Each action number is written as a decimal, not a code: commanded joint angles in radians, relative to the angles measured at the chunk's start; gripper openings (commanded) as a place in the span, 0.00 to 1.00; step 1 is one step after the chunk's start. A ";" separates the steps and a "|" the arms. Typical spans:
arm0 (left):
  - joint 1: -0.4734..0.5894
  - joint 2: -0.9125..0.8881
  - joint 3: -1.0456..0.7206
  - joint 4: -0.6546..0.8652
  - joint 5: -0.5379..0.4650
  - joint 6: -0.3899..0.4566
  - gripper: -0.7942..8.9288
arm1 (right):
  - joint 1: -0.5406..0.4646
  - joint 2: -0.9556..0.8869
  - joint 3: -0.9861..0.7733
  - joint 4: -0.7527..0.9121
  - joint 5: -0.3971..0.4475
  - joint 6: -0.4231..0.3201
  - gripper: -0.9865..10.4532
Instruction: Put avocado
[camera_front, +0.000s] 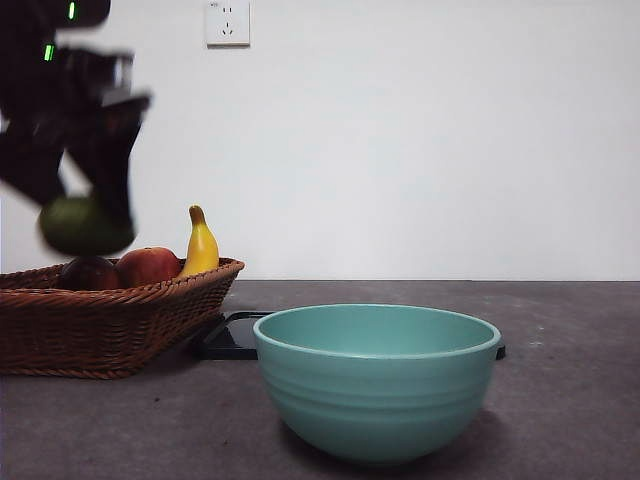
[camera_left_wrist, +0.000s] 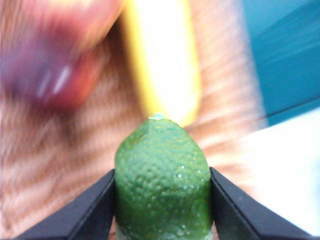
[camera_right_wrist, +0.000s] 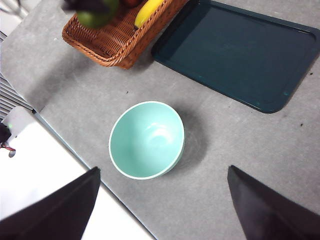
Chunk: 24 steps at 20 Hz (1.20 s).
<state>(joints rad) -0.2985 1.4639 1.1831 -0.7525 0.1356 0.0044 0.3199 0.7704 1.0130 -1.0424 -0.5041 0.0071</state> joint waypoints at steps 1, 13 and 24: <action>-0.044 -0.070 0.061 -0.012 0.058 -0.021 0.30 | 0.005 0.006 0.016 0.009 0.000 0.008 0.44; -0.494 -0.132 0.066 -0.027 0.134 -0.047 0.30 | 0.005 0.006 0.016 0.009 0.008 0.008 0.44; -0.660 0.211 0.066 0.095 0.042 -0.020 0.30 | 0.005 0.006 0.016 0.009 0.007 0.008 0.44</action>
<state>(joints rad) -0.9478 1.6585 1.2324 -0.6678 0.1799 -0.0338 0.3199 0.7704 1.0130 -1.0424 -0.4973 0.0071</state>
